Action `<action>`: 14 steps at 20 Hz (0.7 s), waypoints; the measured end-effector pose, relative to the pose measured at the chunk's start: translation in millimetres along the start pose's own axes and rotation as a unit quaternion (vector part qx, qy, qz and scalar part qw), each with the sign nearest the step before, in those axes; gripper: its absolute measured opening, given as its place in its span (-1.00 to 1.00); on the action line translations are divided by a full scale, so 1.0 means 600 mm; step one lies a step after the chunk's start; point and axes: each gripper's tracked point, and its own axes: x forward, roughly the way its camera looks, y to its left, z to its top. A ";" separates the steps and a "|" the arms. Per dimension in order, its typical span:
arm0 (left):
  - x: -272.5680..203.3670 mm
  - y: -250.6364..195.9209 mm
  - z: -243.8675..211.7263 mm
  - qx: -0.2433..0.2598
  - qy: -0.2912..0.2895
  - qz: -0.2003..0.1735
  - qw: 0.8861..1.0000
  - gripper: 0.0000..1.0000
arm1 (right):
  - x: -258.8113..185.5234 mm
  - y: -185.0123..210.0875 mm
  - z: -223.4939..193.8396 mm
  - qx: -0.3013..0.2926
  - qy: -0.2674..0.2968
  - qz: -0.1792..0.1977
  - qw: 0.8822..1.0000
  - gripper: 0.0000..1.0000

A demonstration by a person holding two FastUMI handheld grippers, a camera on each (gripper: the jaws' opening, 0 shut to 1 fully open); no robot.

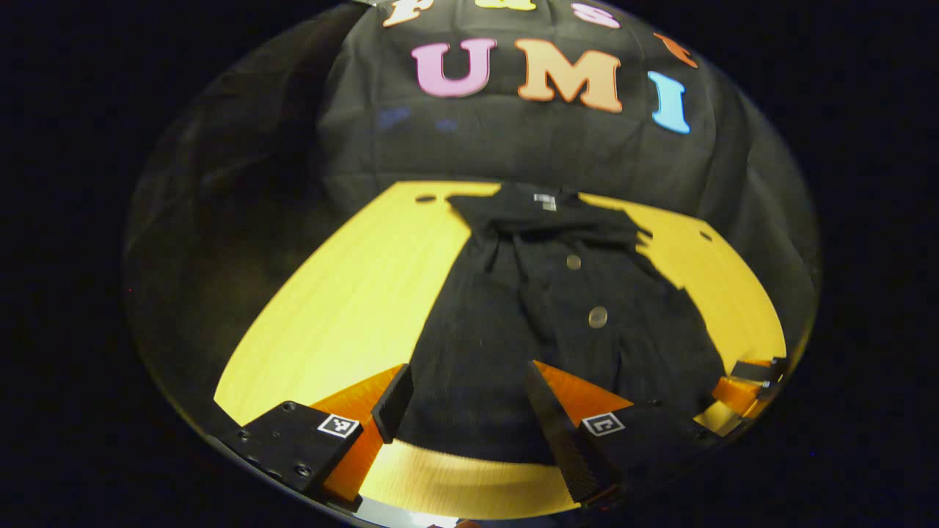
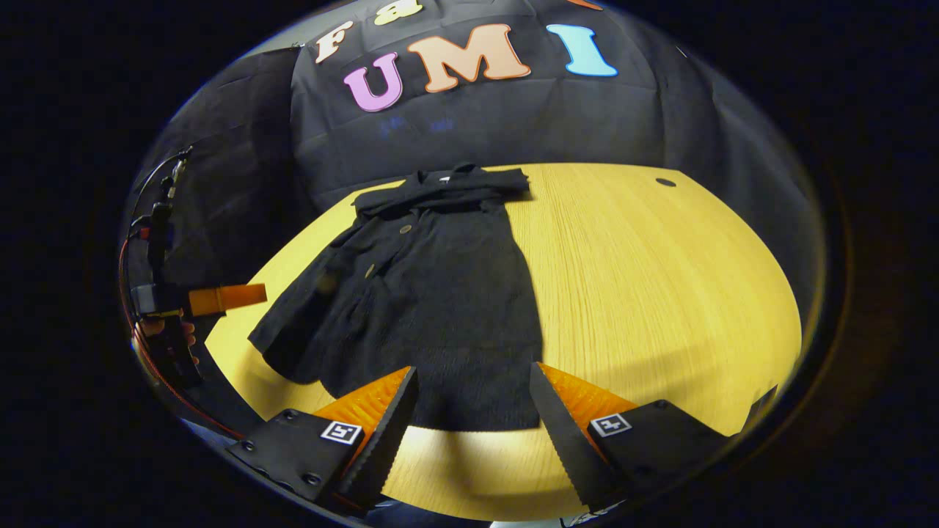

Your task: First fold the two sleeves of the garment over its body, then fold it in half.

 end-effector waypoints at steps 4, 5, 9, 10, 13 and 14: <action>-0.001 0.006 -0.054 0.010 0.038 0.003 0.999 0.89 | 0.003 0.002 -0.020 0.001 0.012 -0.015 1.000 0.94; 0.000 0.008 -0.060 0.011 0.043 0.004 0.999 0.89 | 0.004 -0.001 -0.019 -0.004 0.010 -0.019 1.000 0.94; 0.005 0.013 -0.076 0.012 0.053 0.011 0.998 0.90 | 0.005 -0.005 -0.022 -0.052 0.020 -0.034 0.998 0.90; 0.007 0.012 -0.081 0.018 0.056 0.012 0.998 0.92 | 0.004 -0.006 -0.023 -0.062 0.020 -0.036 0.997 0.90; 0.006 0.012 -0.083 0.028 0.054 0.013 0.998 0.89 | 0.005 -0.005 -0.025 -0.068 0.022 -0.036 0.997 0.91; 0.006 0.012 -0.081 0.026 0.050 0.014 0.998 0.84 | 0.006 -0.005 -0.025 -0.068 0.024 -0.034 0.997 0.92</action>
